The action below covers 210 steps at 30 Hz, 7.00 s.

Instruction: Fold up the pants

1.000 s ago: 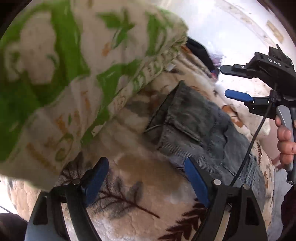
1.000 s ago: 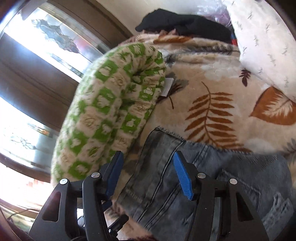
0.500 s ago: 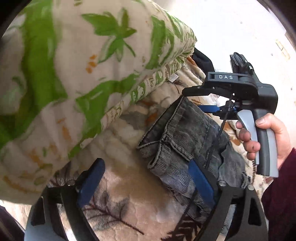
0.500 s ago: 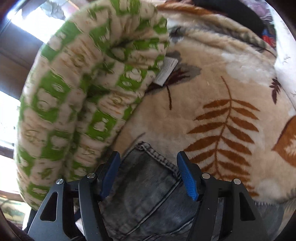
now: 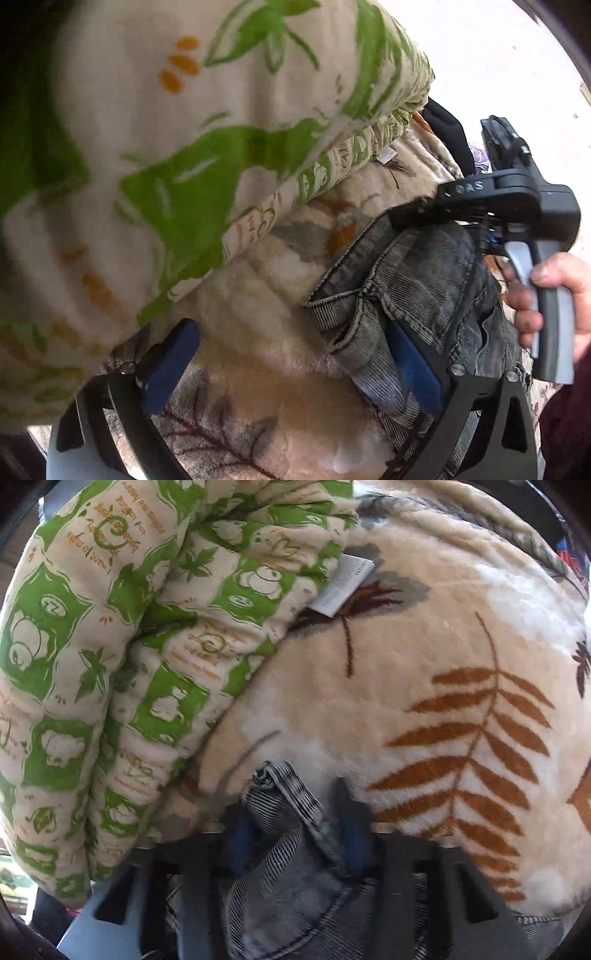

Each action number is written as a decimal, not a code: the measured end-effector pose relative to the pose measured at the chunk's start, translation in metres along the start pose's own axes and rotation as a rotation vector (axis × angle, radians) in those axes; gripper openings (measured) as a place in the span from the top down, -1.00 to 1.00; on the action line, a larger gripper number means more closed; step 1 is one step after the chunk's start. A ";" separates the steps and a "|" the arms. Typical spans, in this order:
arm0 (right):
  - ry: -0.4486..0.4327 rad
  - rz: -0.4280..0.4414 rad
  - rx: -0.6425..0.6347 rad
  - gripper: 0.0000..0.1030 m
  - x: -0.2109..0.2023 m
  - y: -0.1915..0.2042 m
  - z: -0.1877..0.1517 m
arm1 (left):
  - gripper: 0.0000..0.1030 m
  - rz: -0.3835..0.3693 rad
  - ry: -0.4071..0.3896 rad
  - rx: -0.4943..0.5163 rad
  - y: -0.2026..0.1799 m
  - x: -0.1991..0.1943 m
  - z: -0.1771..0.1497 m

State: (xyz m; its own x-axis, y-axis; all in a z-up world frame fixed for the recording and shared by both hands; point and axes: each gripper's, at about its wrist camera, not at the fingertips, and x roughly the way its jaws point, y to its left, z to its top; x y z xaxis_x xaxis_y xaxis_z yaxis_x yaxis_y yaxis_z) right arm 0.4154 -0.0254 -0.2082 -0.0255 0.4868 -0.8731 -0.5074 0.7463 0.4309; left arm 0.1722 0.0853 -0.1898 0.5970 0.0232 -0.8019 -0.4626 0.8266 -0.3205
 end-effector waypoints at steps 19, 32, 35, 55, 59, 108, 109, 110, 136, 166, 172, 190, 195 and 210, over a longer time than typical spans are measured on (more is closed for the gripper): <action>-0.275 0.131 0.002 0.76 -0.098 -0.013 -0.069 | -0.99 -0.068 -0.078 -0.051 0.036 -0.039 -0.023; -0.332 0.150 -0.001 0.76 -0.111 -0.004 -0.069 | -1.00 -0.065 -0.115 0.028 0.007 -0.007 0.012; -0.364 0.164 0.008 0.76 -0.122 -0.009 -0.079 | -1.00 -0.105 -0.133 0.033 0.007 -0.011 0.011; -0.538 0.263 0.087 0.76 -0.178 -0.062 -0.146 | -1.00 -0.329 -0.300 0.346 -0.053 -0.056 0.003; -0.579 0.275 0.115 0.76 -0.193 -0.074 -0.164 | -1.00 -0.411 -0.364 0.500 -0.077 -0.074 -0.001; -0.789 0.299 0.319 0.75 -0.287 -0.179 -0.315 | 0.54 -0.814 -0.084 0.879 -0.251 -0.136 -0.150; -0.785 0.294 0.330 0.75 -0.288 -0.183 -0.320 | 0.54 -0.820 -0.071 0.889 -0.257 -0.135 -0.156; -0.780 0.284 0.349 0.75 -0.287 -0.190 -0.325 | 0.54 -0.818 -0.060 0.900 -0.263 -0.133 -0.162; -0.711 0.077 0.600 0.10 -0.273 -0.249 -0.416 | -0.29 -0.850 -0.002 1.108 -0.231 -0.145 -0.207; -0.771 -0.123 0.664 0.01 -0.225 -0.168 -0.407 | -0.67 -0.492 0.118 0.910 -0.223 -0.016 -0.122; -0.752 -0.173 0.530 -0.02 -0.231 -0.095 -0.419 | -0.65 -0.479 0.004 0.951 -0.208 -0.055 -0.106; -0.632 -0.304 0.532 -0.03 -0.195 -0.069 -0.430 | -0.72 -0.455 0.002 0.999 -0.190 -0.044 -0.107; -0.707 -0.312 0.495 -0.03 -0.219 -0.064 -0.424 | -0.72 -0.476 -0.031 0.884 -0.194 -0.044 -0.070; -0.615 -0.297 0.408 -0.04 -0.178 -0.063 -0.392 | -0.71 -0.339 0.014 0.963 -0.289 0.016 -0.081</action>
State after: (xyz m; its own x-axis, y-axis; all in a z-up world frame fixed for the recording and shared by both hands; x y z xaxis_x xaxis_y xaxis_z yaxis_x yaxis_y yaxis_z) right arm 0.1143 -0.3367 -0.1696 0.6017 0.3163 -0.7334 -0.0597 0.9335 0.3536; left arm 0.2622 -0.1988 -0.1516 0.5883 -0.2977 -0.7518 0.4566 0.8896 0.0051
